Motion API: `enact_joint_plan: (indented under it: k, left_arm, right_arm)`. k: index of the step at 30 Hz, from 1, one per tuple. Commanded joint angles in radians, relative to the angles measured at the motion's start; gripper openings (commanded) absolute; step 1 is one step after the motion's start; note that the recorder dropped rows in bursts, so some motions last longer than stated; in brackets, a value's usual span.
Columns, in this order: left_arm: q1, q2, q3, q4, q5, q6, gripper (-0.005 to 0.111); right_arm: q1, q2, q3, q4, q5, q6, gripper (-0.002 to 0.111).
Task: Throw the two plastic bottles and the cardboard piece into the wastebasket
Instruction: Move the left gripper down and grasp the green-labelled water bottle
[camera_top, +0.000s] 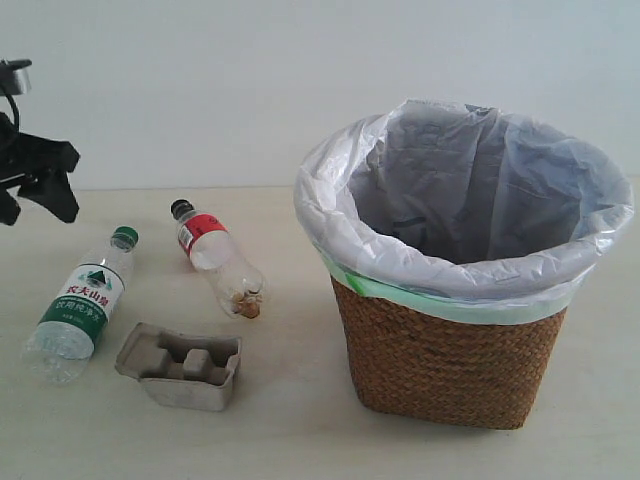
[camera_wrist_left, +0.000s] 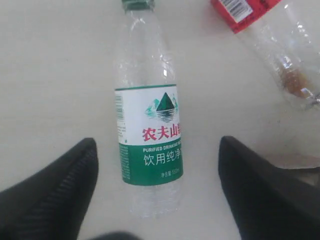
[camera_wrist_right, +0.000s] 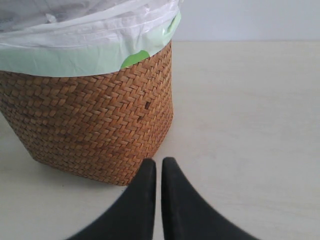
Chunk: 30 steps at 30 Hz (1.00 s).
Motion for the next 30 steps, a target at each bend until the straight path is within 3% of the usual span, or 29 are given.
enact_joint_plan:
  k: [1,19,30]
  left_arm:
    - [0.002,0.043,-0.009,-0.012,0.068,0.014,0.064]
    - [0.002,0.094,-0.007,0.007,0.140,0.007,0.065]
    - [0.000,0.214,-0.007,0.009,0.174,0.003,0.065]
  right_arm:
    - [-0.003,-0.006,0.000,-0.006,-0.003,-0.001,0.000]
    - [-0.003,-0.006,0.000,-0.006,-0.003,-0.001,0.000]
    - [-0.003,-0.006,0.000,-0.006,-0.003,-0.001,0.000]
